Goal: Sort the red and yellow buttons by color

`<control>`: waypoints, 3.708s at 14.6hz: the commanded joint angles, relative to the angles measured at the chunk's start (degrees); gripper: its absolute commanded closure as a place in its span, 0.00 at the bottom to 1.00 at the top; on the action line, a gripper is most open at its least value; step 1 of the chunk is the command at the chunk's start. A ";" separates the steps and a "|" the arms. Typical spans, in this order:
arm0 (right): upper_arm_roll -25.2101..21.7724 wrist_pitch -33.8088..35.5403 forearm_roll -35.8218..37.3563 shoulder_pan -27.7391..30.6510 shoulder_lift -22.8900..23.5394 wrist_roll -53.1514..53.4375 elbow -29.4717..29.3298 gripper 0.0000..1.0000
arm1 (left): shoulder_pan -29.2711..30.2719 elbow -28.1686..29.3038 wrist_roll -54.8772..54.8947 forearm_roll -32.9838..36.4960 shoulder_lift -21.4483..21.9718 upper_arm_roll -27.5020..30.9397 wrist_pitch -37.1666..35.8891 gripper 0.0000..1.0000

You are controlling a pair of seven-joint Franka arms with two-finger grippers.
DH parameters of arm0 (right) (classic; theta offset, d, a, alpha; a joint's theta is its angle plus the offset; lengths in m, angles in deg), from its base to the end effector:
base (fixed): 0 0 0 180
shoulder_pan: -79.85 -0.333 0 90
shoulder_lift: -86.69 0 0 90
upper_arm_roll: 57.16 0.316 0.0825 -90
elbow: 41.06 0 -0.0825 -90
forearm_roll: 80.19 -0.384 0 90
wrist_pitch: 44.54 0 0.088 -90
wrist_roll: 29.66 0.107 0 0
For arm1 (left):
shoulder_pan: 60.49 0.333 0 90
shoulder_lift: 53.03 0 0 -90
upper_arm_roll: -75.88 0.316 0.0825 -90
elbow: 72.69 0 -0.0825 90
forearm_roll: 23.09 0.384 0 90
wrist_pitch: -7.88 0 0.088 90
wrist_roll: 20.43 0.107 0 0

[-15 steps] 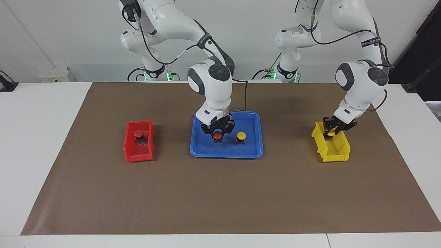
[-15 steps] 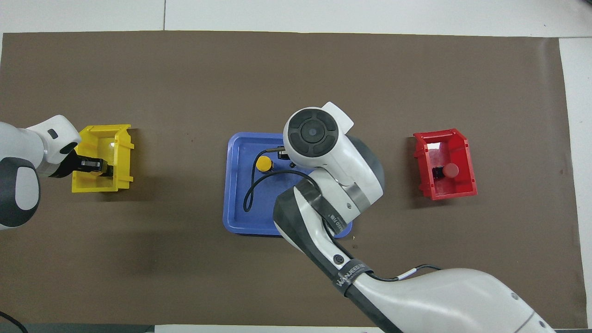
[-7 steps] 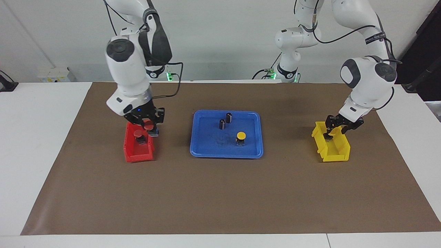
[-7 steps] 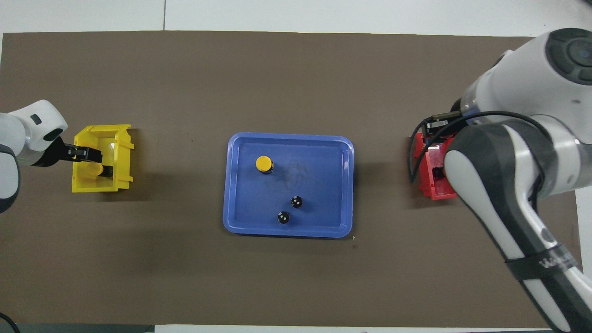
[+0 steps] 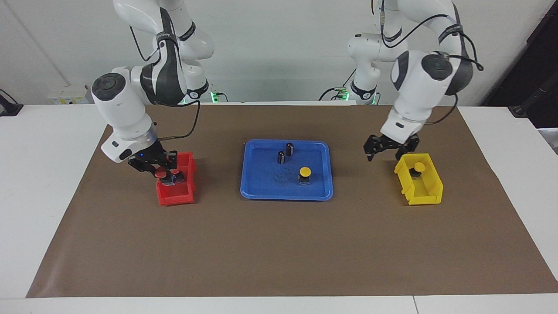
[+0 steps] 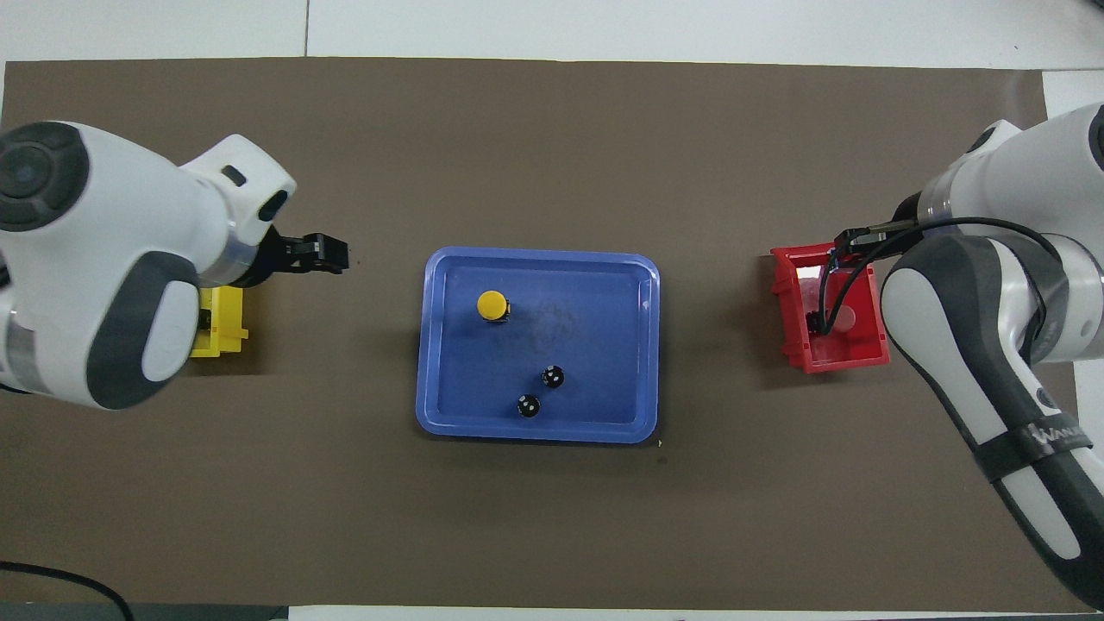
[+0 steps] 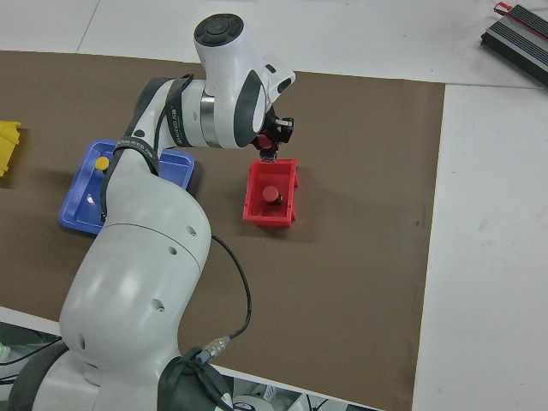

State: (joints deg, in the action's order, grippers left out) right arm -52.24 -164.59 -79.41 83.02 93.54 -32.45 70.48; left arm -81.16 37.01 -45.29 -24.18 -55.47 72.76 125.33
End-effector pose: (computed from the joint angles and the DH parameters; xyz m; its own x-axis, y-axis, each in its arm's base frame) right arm 0.5875 0.0160 0.4227 0.9959 0.0850 0.0293 0.0850 -0.9964 0.0032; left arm 0.5306 -0.2346 0.4786 0.9967 0.0289 0.0756 0.0246 -0.9981 0.0570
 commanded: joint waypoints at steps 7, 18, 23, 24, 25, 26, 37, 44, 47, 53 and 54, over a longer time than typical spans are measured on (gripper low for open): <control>0.80 -10.98 -0.87 1.04 0.35 -2.13 10.01 0.72 | -14.40 -1.33 -16.54 -0.23 -12.93 1.10 15.00 0.02; 0.71 -12.93 -0.52 1.13 0.09 -3.36 11.42 0.43 | -15.98 -2.03 -16.63 0.12 -14.43 1.28 10.60 0.39; 0.71 0.14 -0.08 1.30 0.97 -4.42 0.11 0.28 | -15.10 -2.03 -16.71 0.03 -14.52 1.45 12.37 0.99; 0.71 4.26 -0.43 1.04 0.54 -4.15 -2.79 0.17 | -15.01 -2.29 -16.71 0.03 -14.52 1.63 12.19 0.99; 0.71 8.39 -0.69 0.95 -0.16 -3.89 -5.17 0.00 | -14.93 -3.43 -16.45 0.03 -14.52 1.63 11.41 0.99; 0.71 12.35 -0.69 1.04 -1.04 -3.80 -7.63 0.00 | -14.32 -5.00 -16.28 0.03 -14.35 1.63 9.31 0.99; -2.19 37.61 -0.17 1.22 -3.60 -2.83 -29.71 0.00 | 11.85 -17.68 19.89 -1.03 -11.00 1.72 -12.68 0.99; -2.19 33.23 0.27 2.09 -5.88 -1.78 -24.62 0.00 | 21.37 -12.95 32.41 -0.94 -10.04 1.98 -8.23 0.99; -2.19 33.83 0.27 2.53 -6.23 -1.69 -24.00 0.00 | 21.90 -5.65 32.59 -0.94 -7.58 1.98 -2.06 0.99; -2.10 34.10 0.19 2.27 -6.50 -1.60 -23.48 0.00 | 23.48 0.68 31.54 -1.03 -7.31 1.89 4.53 0.99; -2.10 34.10 0.19 2.18 -6.59 -1.60 -23.30 0.00 | 23.48 0.96 31.19 -1.03 -7.66 1.89 5.33 0.99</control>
State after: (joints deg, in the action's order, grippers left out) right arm -54.90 -129.90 -79.26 84.72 88.59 -34.72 44.78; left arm -58.40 34.20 -13.93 -24.21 -65.06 75.09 127.47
